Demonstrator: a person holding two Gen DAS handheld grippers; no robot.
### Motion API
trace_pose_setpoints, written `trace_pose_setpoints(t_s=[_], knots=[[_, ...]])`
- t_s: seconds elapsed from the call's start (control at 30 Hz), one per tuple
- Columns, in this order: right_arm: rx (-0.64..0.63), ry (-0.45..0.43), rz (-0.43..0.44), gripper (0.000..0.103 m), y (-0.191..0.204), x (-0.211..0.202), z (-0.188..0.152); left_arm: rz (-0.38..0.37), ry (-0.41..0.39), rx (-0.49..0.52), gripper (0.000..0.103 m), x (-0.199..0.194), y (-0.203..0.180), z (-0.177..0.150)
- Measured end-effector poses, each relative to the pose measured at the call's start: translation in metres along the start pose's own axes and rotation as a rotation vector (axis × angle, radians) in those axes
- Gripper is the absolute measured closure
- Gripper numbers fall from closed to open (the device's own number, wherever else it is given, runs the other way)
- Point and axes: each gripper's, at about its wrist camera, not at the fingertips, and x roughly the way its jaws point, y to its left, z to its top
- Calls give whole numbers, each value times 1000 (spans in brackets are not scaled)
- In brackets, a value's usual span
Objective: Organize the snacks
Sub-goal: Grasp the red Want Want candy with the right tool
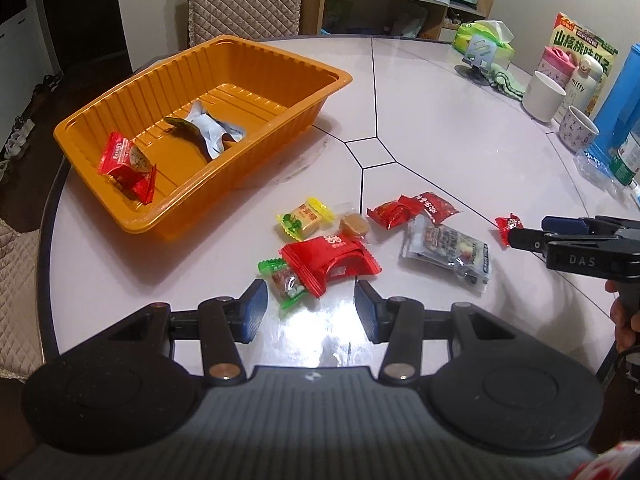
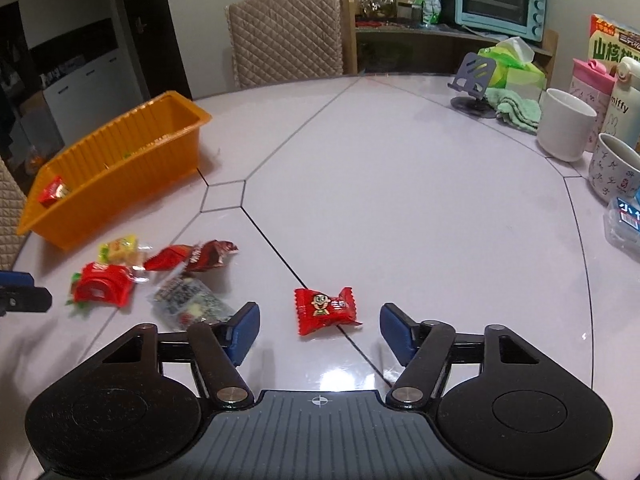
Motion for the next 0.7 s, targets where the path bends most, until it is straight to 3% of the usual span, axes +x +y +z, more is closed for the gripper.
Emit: trace_pose_setpoints(t_s=[0.23, 0.7], knots=[[-32, 5, -12, 46, -1, 14, -1, 0, 12, 13, 59, 12, 0, 6], [-88, 9, -41, 77, 5, 25, -1, 3, 28, 16, 59, 24, 6, 9]])
